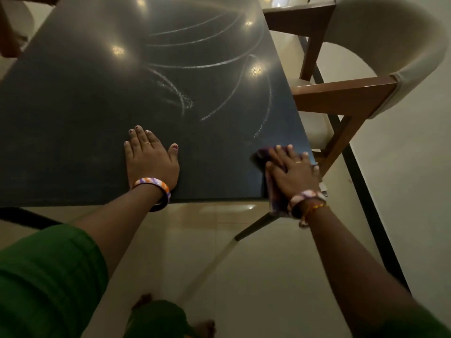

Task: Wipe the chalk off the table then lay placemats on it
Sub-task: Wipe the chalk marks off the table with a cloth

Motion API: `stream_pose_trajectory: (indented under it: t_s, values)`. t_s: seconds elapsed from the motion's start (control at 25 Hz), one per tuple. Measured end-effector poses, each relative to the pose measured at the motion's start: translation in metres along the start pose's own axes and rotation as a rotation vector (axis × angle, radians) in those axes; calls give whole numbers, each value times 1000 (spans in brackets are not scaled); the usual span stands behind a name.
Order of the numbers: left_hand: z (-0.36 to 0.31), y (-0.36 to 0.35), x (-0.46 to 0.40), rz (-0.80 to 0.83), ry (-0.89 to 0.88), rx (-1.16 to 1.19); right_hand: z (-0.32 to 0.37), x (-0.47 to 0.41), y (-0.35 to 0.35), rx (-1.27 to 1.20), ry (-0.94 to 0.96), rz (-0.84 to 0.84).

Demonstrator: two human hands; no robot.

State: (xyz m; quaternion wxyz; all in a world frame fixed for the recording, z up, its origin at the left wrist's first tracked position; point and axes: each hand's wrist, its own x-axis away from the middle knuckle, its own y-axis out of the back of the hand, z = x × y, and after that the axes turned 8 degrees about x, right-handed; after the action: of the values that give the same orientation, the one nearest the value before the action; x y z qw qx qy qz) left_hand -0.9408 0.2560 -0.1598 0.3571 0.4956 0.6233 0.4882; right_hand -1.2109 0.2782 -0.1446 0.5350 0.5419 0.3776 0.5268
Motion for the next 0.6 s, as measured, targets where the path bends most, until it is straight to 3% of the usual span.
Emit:
stream_pose_trajectory:
  t_s: [0.16,0.32,0.44,0.52,0.6]
  values:
    - [-1,-1,-3,3,12,-32,-1,-87,22,-21,-177,38]
    - [-1,0,-3,6,11,-29,62,-41,-4,65,226,-15]
    - [-1,0,-3,13,8,-35,45,5,-8,102,464,-33]
    - [-1,0,-4,14,10,-36,12,-7,3,89,386,-23]
    - [-2,0,-4,10,14,-35,-3,-35,11,60,194,-9]
